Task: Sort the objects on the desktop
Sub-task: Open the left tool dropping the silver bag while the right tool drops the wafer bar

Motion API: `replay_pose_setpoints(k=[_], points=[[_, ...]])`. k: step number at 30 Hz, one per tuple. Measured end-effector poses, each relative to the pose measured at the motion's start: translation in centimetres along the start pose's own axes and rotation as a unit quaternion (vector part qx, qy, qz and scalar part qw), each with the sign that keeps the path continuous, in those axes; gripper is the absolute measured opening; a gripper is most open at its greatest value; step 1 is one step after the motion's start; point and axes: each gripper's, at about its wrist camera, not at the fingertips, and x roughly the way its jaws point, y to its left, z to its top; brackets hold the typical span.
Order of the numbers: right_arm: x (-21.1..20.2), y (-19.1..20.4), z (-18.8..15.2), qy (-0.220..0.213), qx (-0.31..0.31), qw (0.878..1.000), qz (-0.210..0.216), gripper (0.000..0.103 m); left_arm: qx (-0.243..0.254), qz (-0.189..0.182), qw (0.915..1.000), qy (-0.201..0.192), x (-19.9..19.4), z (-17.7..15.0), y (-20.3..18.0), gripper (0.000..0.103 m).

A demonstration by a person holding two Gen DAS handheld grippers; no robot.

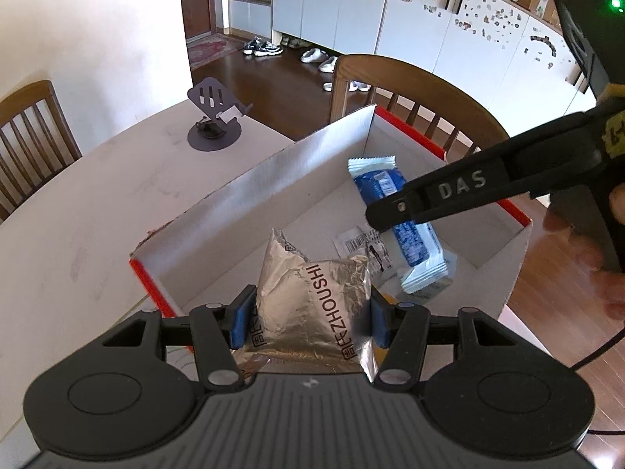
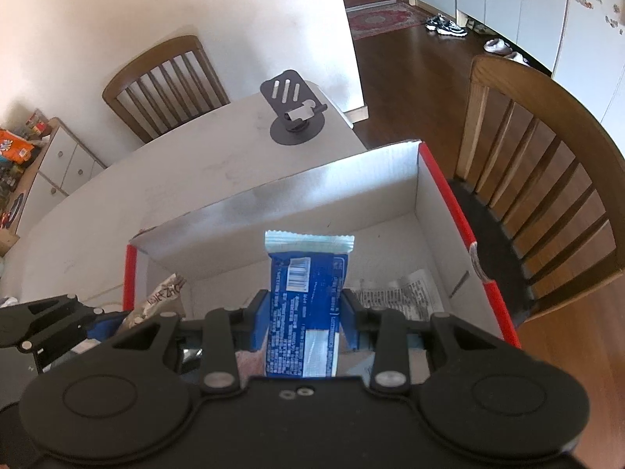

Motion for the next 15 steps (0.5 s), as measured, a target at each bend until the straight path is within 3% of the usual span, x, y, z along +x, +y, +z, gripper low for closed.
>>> replay_pose_setpoints(k=[15], points=[[4.5, -0.7, 0.9, 0.019, 0.021, 0.999, -0.036, 0.036, 0.028, 0.000, 0.9992, 0.029, 3.2, 0.6, -0.7, 0.055]])
